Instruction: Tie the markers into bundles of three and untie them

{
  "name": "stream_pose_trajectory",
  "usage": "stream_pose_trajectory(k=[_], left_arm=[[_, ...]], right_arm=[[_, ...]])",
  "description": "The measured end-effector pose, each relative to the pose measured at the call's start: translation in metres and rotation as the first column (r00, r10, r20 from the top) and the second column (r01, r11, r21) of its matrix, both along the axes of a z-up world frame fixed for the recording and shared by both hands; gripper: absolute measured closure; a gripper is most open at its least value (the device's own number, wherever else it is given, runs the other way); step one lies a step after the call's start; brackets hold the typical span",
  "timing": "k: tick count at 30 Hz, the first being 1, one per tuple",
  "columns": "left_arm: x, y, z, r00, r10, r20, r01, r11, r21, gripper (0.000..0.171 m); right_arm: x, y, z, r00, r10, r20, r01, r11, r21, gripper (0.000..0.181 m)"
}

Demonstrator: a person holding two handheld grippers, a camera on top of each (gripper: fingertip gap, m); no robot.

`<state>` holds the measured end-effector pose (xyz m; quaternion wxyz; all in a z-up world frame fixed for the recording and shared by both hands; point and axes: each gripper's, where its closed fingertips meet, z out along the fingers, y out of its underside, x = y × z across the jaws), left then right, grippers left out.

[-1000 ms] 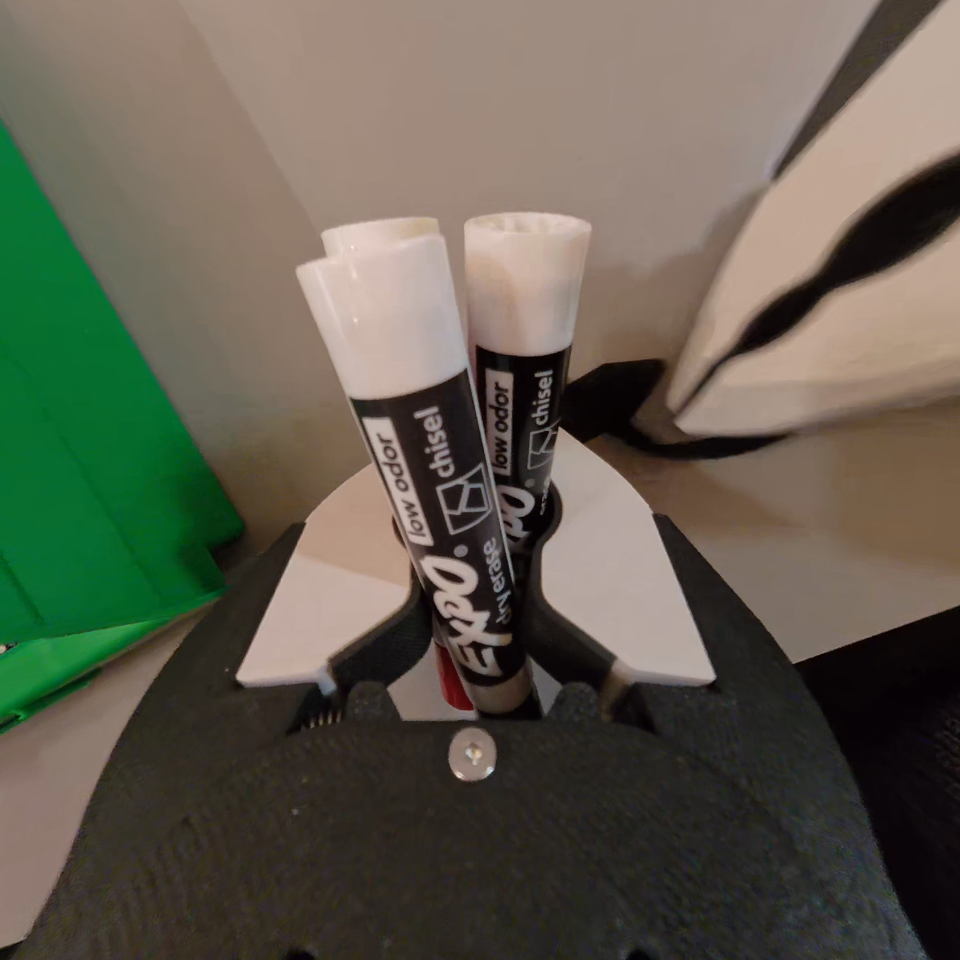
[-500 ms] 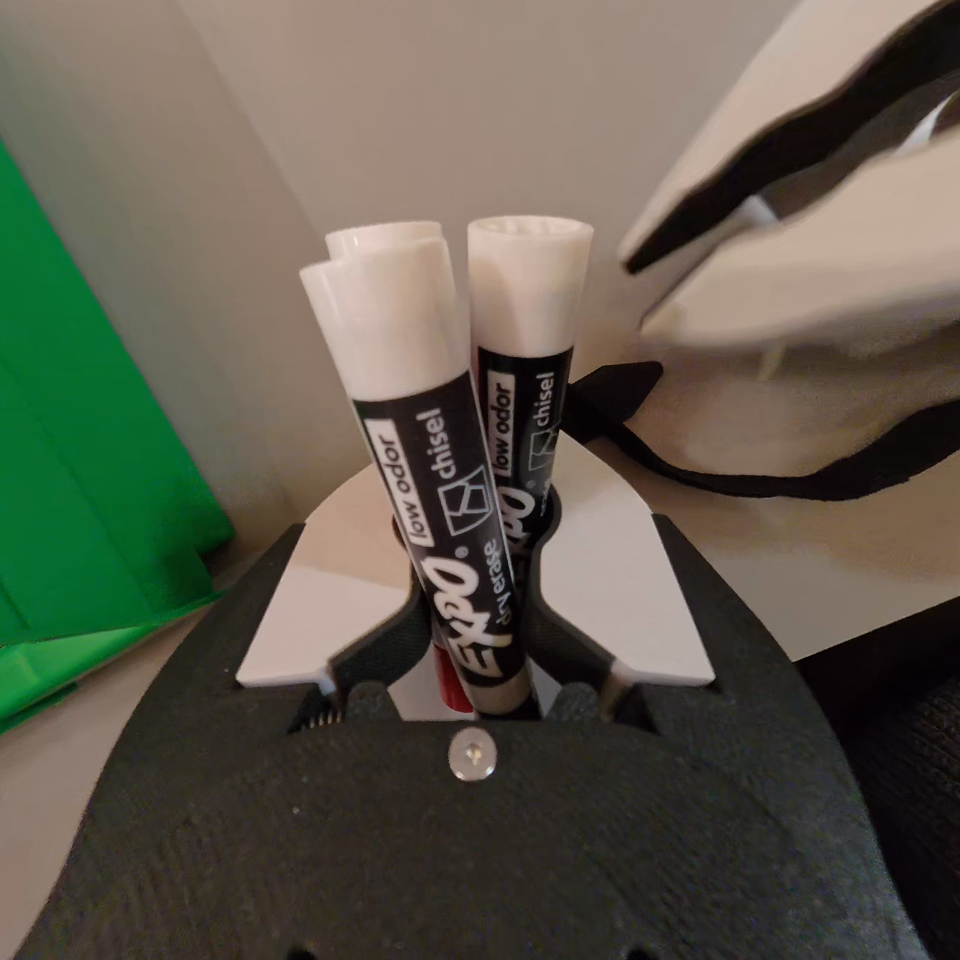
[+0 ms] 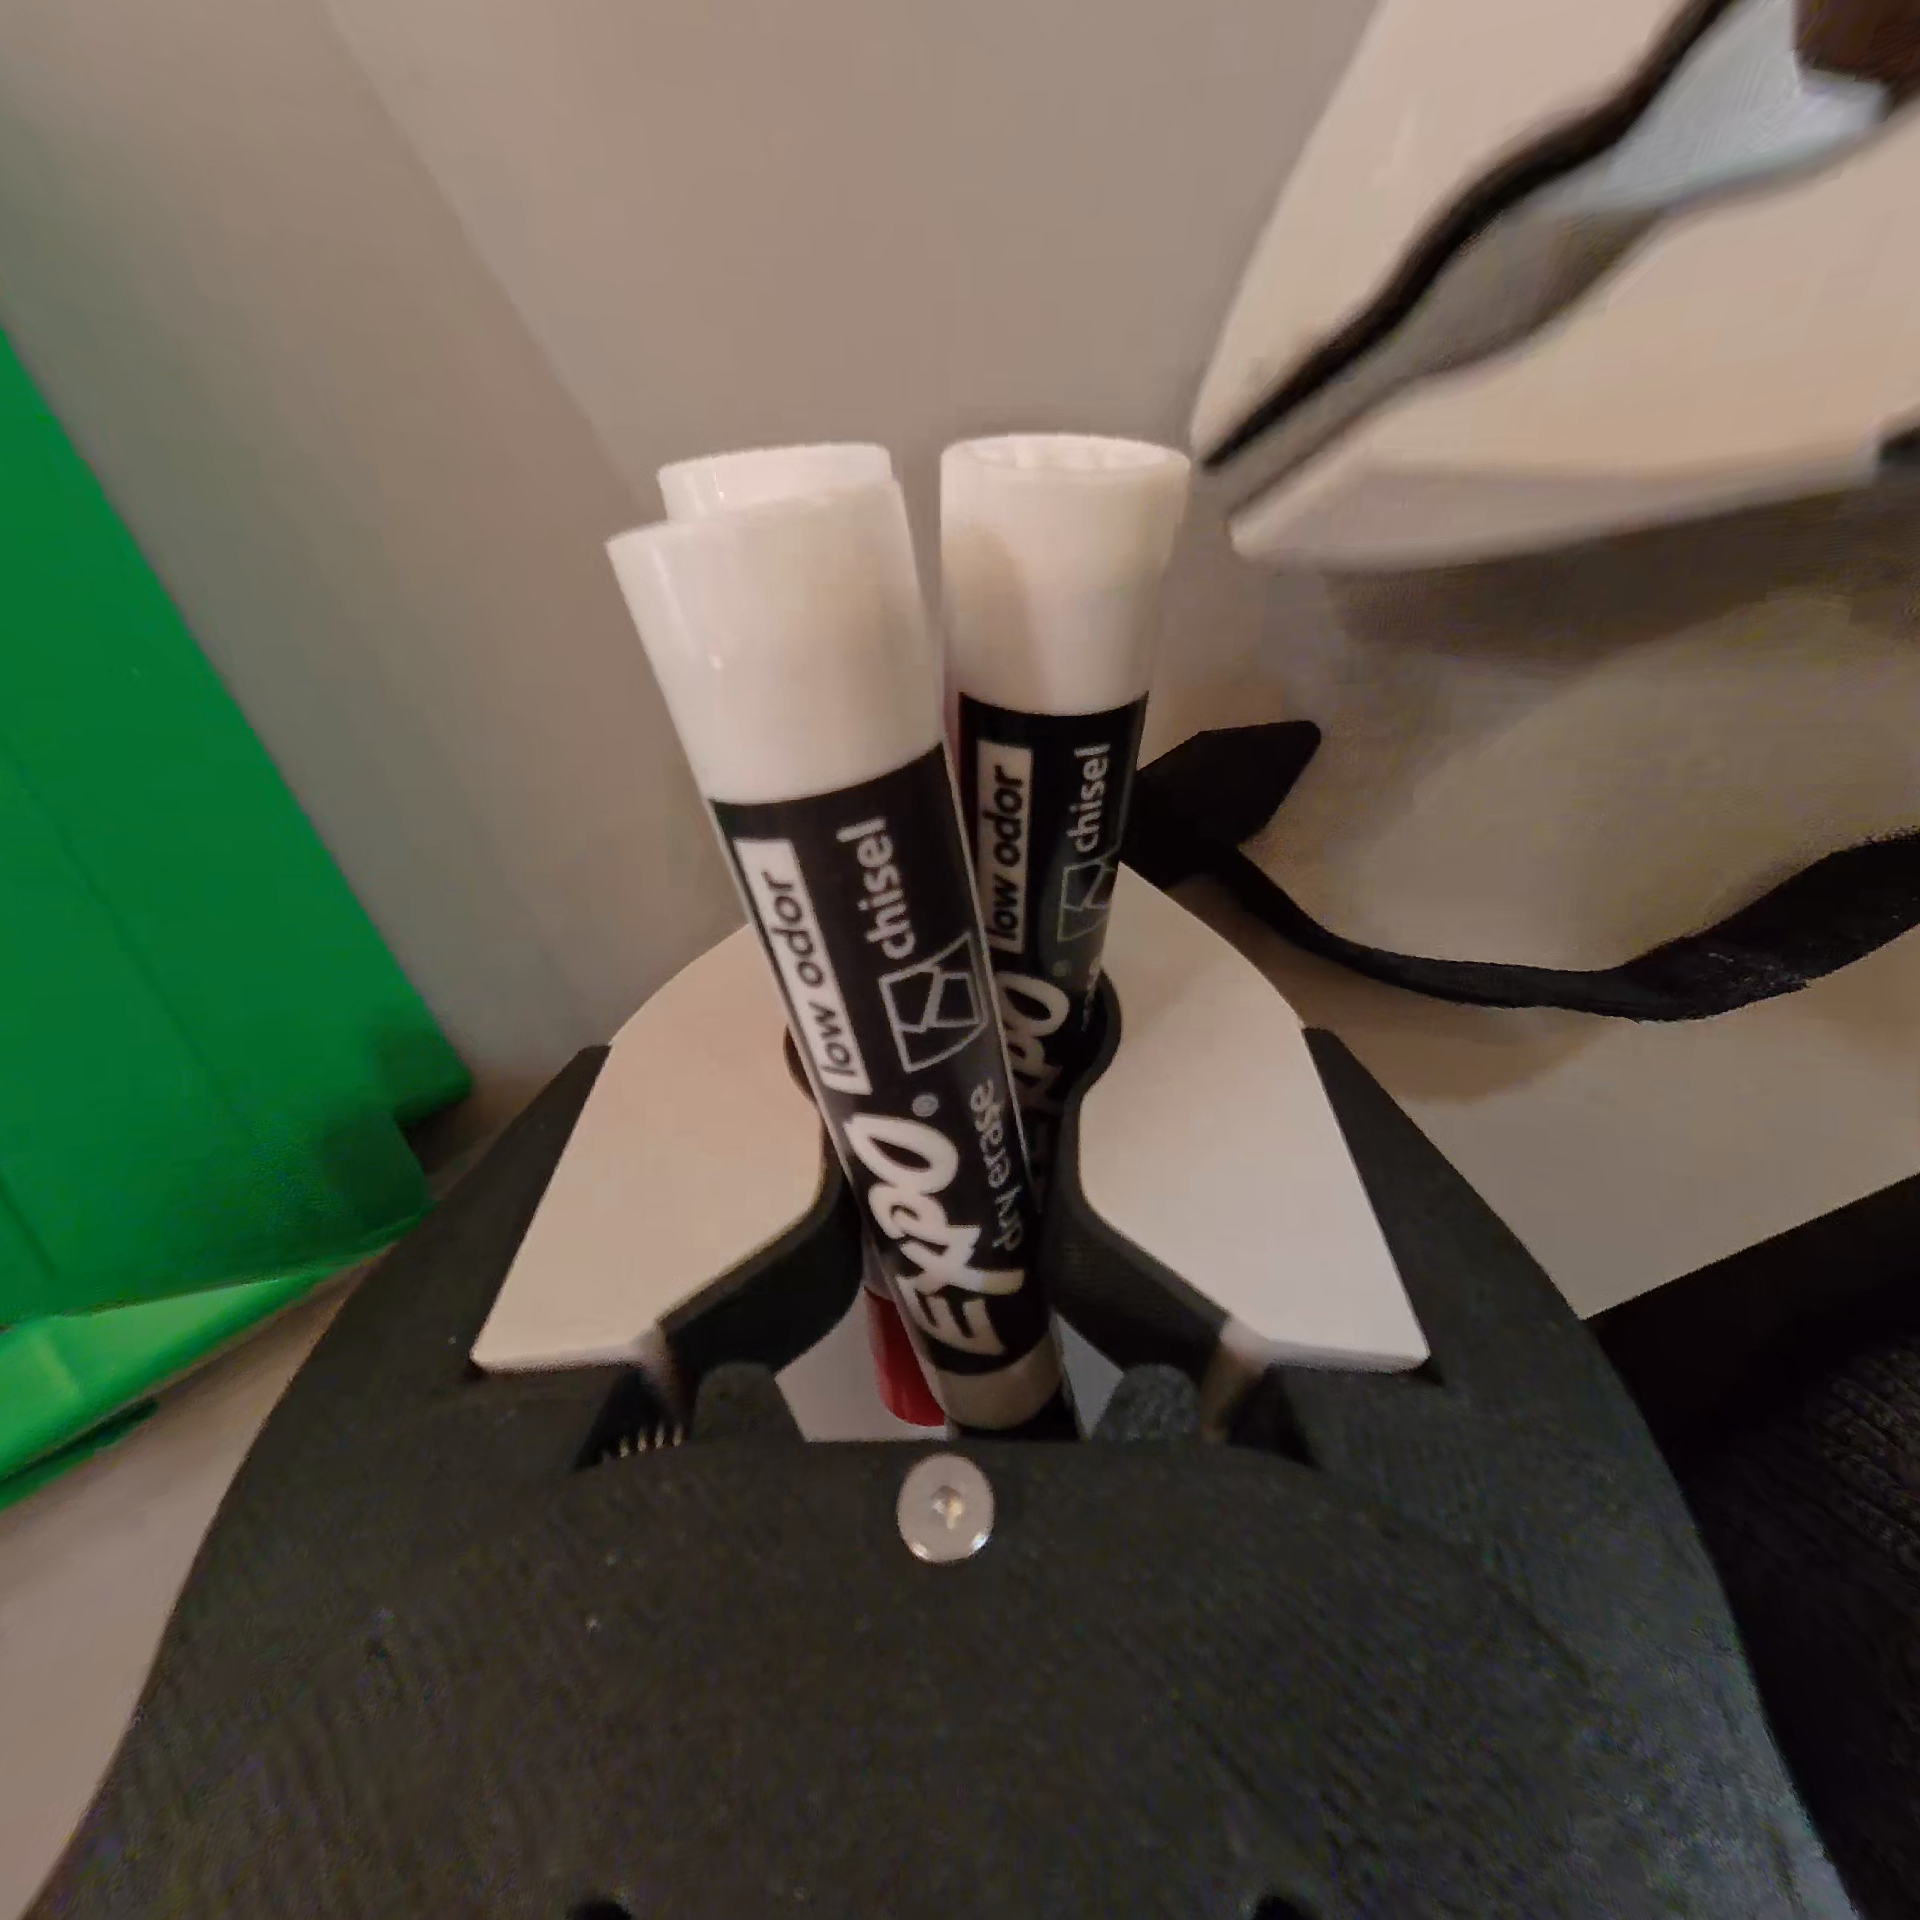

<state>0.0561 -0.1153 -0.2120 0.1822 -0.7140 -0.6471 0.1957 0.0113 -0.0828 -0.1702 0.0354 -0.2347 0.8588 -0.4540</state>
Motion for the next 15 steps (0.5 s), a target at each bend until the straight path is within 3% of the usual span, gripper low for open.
stream_pose_trajectory(k=[1, 2, 4, 6, 7, 10, 15], left_arm=[[0.000, 0.000, 0.000, 1.000, -0.006, 0.006, 0.006, 1.000, 0.001, 0.126], [0.000, 0.000, 0.000, 1.000, -0.010, 0.012, 0.010, 1.000, 0.002, 0.127], [0.000, 0.000, 0.000, 1.000, -0.018, 0.015, 0.018, 1.000, 0.005, 0.127], [-0.001, 0.000, 0.000, 1.000, -0.023, 0.016, 0.023, 1.000, 0.008, 0.126], [-0.001, 0.000, 0.000, 1.000, -0.026, 0.018, 0.025, 1.000, 0.010, 0.127], [-0.001, 0.000, 0.000, 0.999, -0.026, 0.022, 0.026, 1.000, 0.013, 0.127], [-0.001, 0.000, 0.000, 1.000, -0.017, 0.017, 0.016, 1.000, 0.018, 0.127]], right_arm=[[-0.008, -0.003, 0.003, 0.999, 0.028, -0.045, -0.028, 1.000, -0.005, 0.177], [-0.011, -0.007, 0.007, 0.997, 0.065, -0.039, -0.065, 0.998, 0.010, 0.177], [0.002, -0.012, 0.013, 0.971, 0.214, 0.110, -0.222, 0.973, 0.068, 0.173], [0.023, -0.009, 0.017, 0.876, 0.379, 0.297, -0.423, 0.901, 0.098, 0.159], [0.026, -0.007, 0.011, 0.850, 0.418, 0.319, -0.476, 0.870, 0.128, 0.162], [0.019, -0.007, -0.012, 0.863, 0.477, 0.169, -0.500, 0.853, 0.146, 0.163], [0.042, -0.012, -0.015, 0.832, 0.552, 0.060, -0.555, 0.831, 0.050, 0.159]])
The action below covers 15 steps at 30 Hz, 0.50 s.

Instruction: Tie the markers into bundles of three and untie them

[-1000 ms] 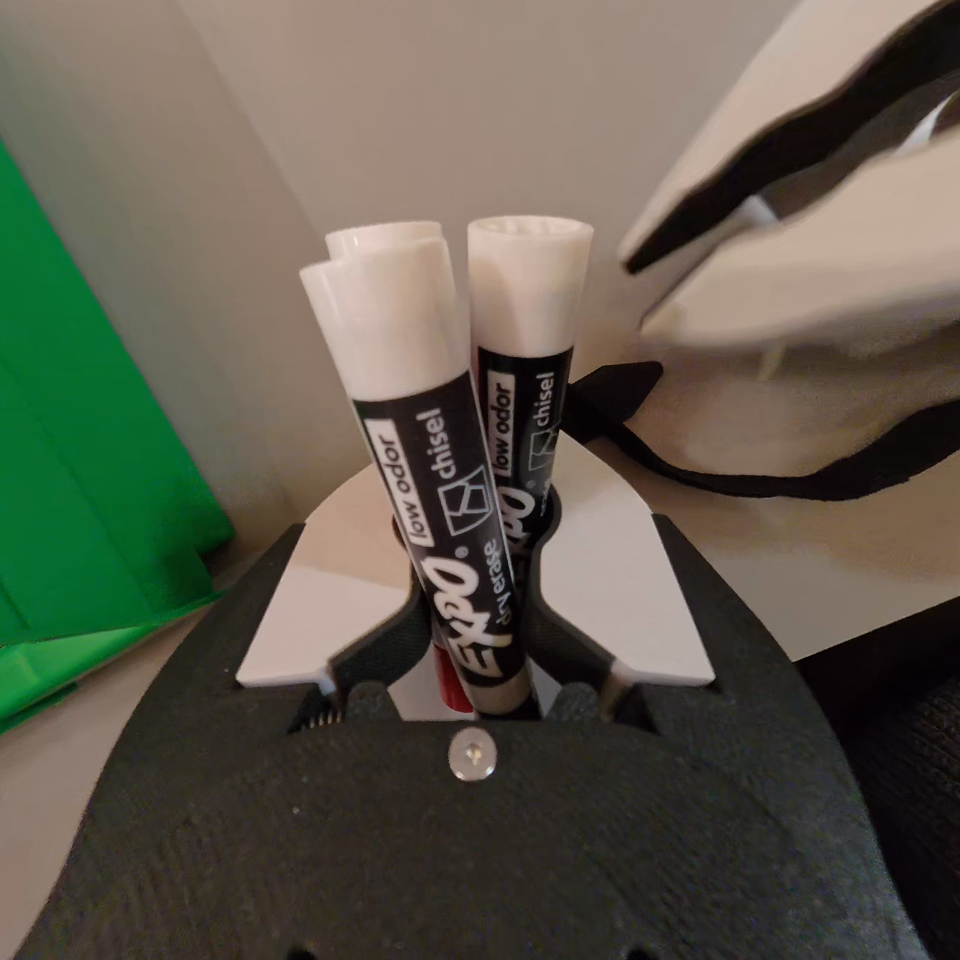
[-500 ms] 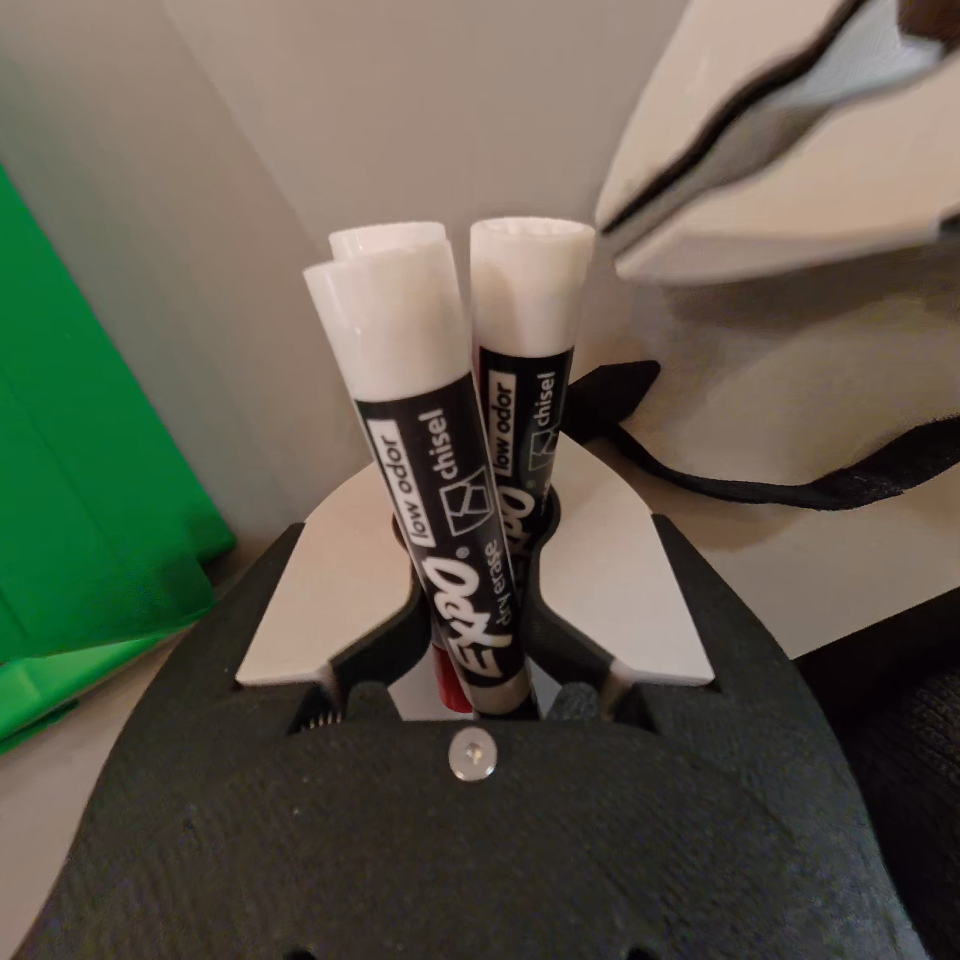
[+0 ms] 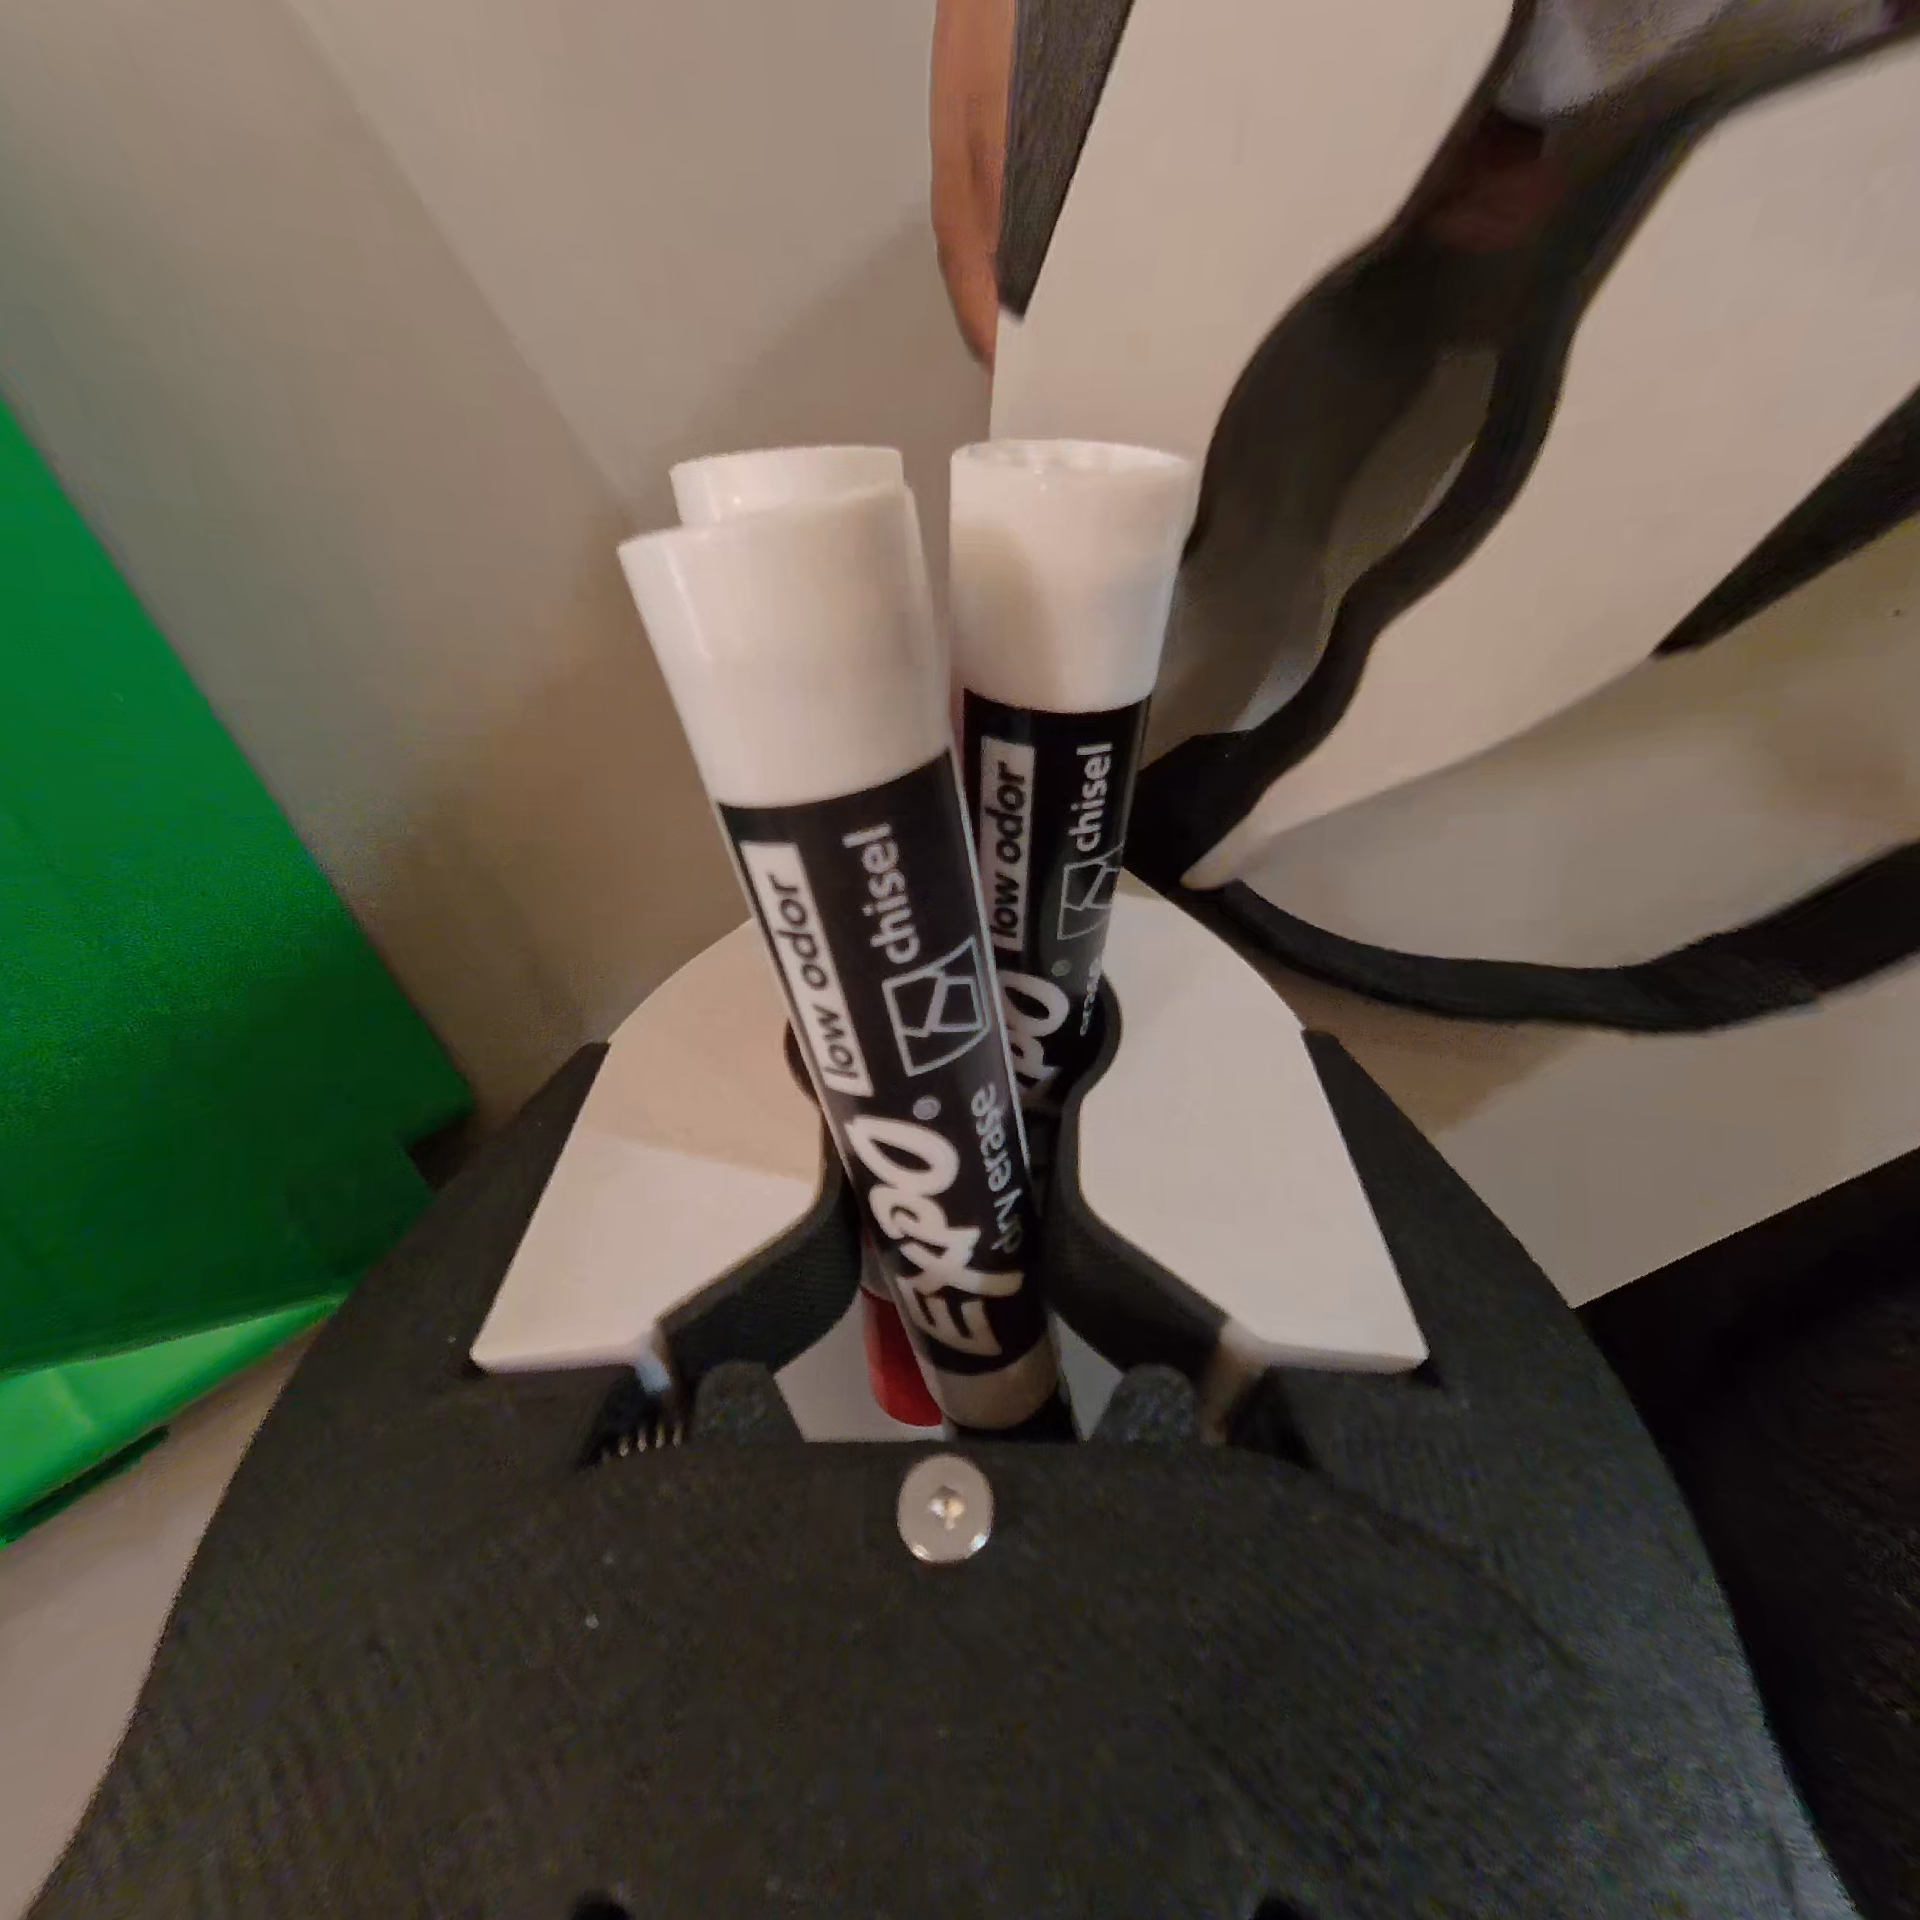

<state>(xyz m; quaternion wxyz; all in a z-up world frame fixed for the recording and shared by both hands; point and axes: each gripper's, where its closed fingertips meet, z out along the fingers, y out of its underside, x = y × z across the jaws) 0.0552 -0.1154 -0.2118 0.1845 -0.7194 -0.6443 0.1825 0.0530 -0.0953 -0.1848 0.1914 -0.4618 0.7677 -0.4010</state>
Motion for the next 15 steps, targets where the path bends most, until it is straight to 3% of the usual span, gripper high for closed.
stream_pose_trajectory(k=[6, 15], left_arm=[[0.000, 0.000, 0.000, 1.000, 0.016, -0.009, -0.016, 1.000, 0.006, 0.126], [0.000, 0.000, 0.000, 1.000, 0.026, -0.010, -0.026, 1.000, 0.006, 0.126]], right_arm=[[-0.002, 0.003, -0.009, 0.992, 0.037, -0.120, -0.040, 0.999, -0.026, 0.165], [-0.012, 0.024, -0.018, 0.995, 0.064, -0.082, -0.057, 0.995, 0.079, 0.178]])
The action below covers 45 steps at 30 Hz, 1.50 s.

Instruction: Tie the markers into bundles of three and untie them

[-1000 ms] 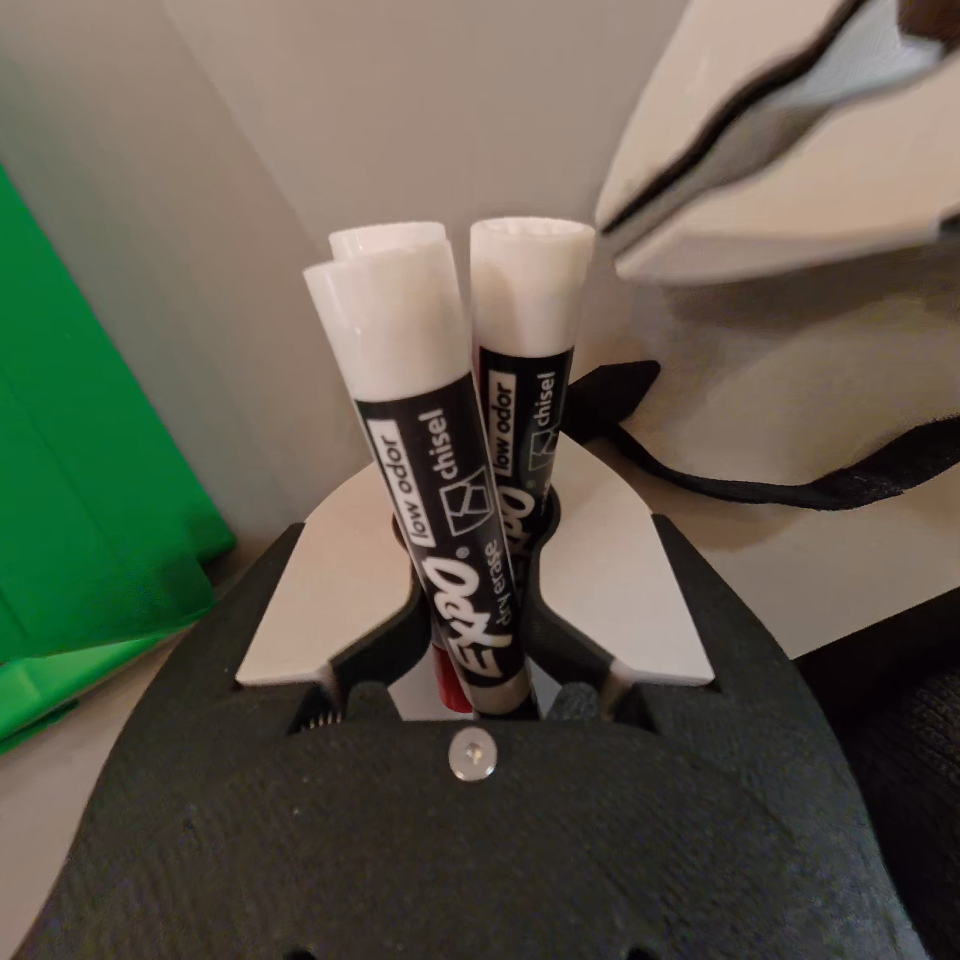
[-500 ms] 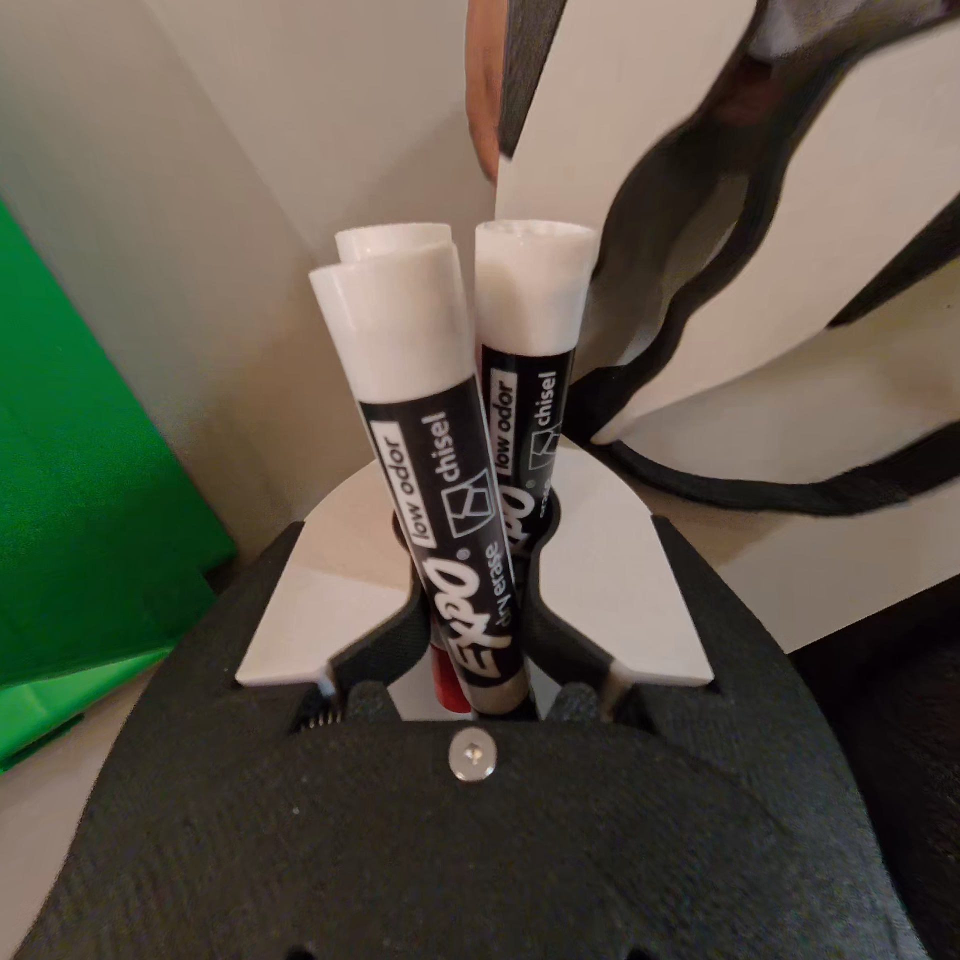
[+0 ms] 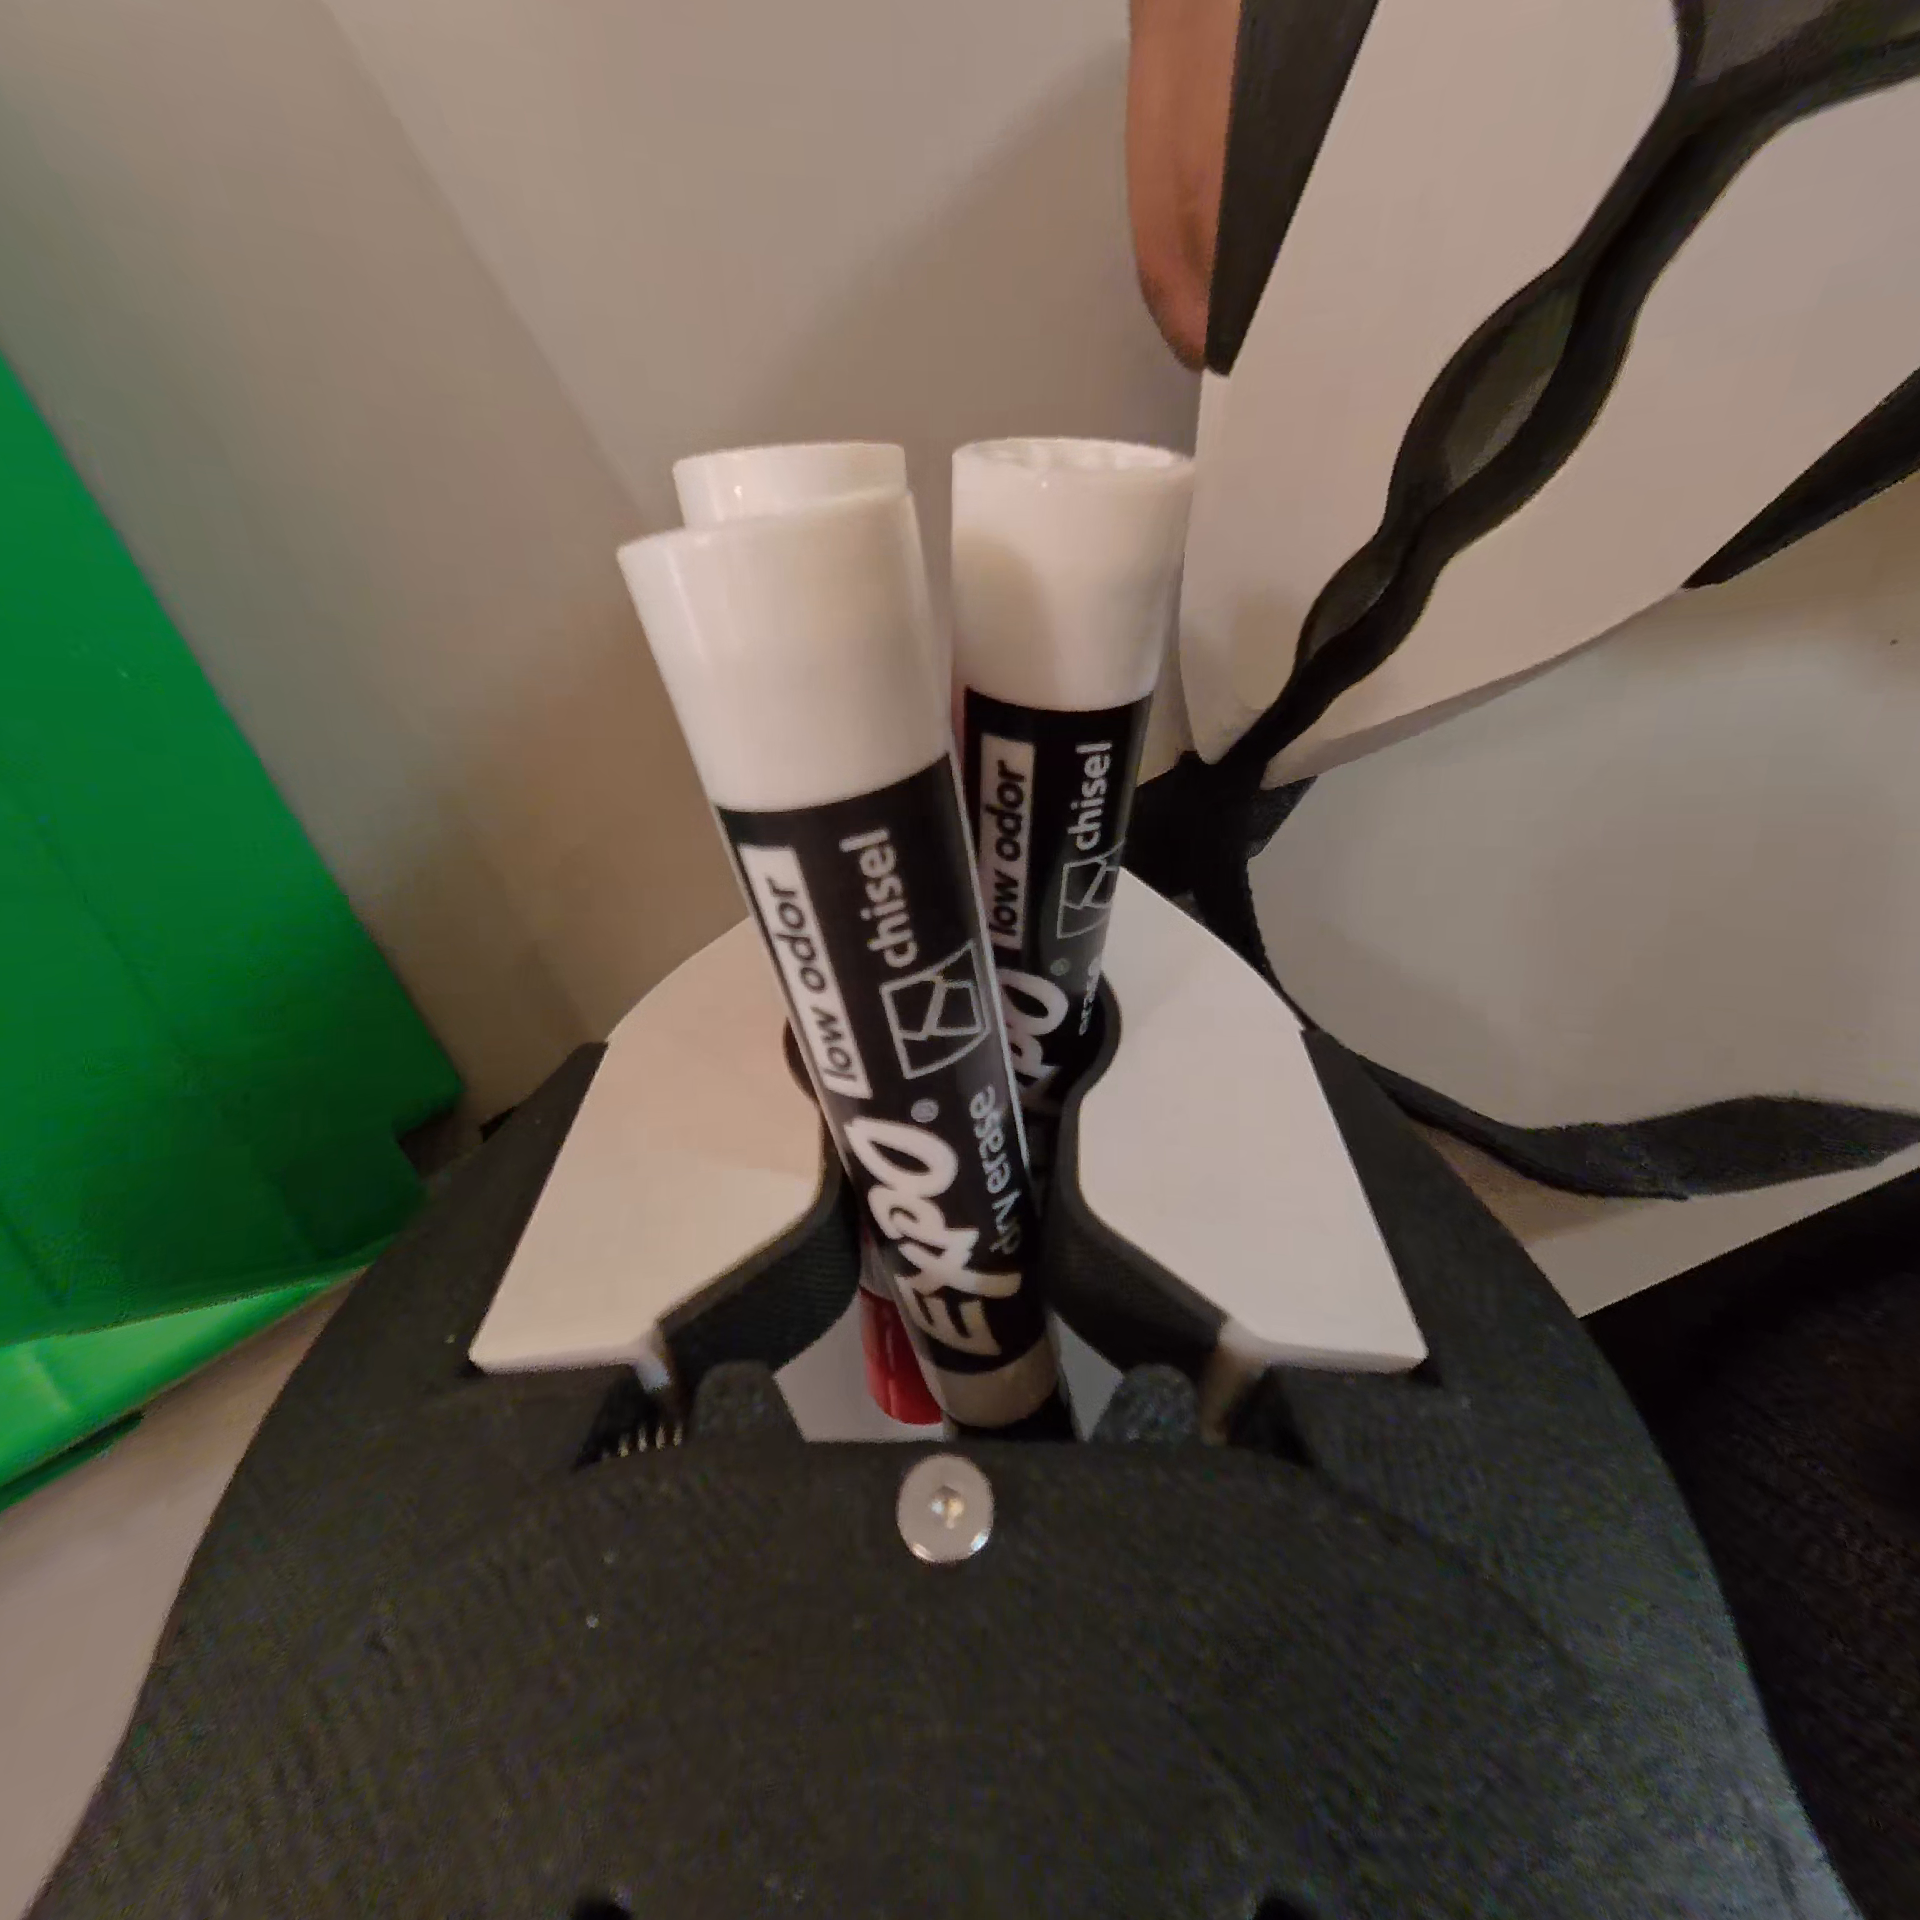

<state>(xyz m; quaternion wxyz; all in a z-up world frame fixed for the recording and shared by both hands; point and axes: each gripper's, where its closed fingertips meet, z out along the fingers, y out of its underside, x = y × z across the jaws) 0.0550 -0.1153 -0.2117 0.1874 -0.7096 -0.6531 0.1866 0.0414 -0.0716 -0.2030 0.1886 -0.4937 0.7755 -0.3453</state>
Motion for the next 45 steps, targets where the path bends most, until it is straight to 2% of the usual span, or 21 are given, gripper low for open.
stream_pose_trajectory(k=[6, 19, 32, 35, 38, 45], left_arm=[[0.000, 0.000, 0.000, 1.000, 0.003, -0.005, -0.003, 1.000, 0.001, 0.126], [-0.001, 0.003, 0.000, 1.000, 0.011, -0.022, -0.011, 1.000, -0.007, 0.125], [-0.003, 0.012, -0.001, 1.000, -0.014, -0.027, 0.014, 1.000, -0.013, 0.126], [-0.004, 0.011, -0.001, 0.999, -0.008, -0.035, 0.007, 1.000, -0.015, 0.126], [-0.004, 0.010, -0.001, 1.000, -0.003, -0.026, 0.003, 1.000, -0.014, 0.126], [-0.006, 0.010, 0.000, 1.000, -0.005, -0.026, 0.005, 1.000, 0.007, 0.126]], right_arm=[[0.002, 0.003, 0.000, 1.000, 0.001, -0.007, -0.001, 1.000, -0.005, 0.179], [0.011, 0.016, -0.005, 0.975, 0.033, -0.221, -0.052, 0.995, -0.081, 0.179], [0.013, 0.034, -0.006, 0.945, 0.013, -0.328, -0.063, 0.988, -0.142, 0.179], [0.041, 0.072, -0.007, 0.968, 0.137, -0.212, -0.138, 0.990, 0.008, 0.180], [0.046, 0.091, -0.006, 0.972, 0.065, -0.225, -0.076, 0.996, -0.039, 0.179], [-0.009, 0.096, 0.007, 0.950, -0.196, -0.243, 0.188, 0.981, -0.056, 0.179]])
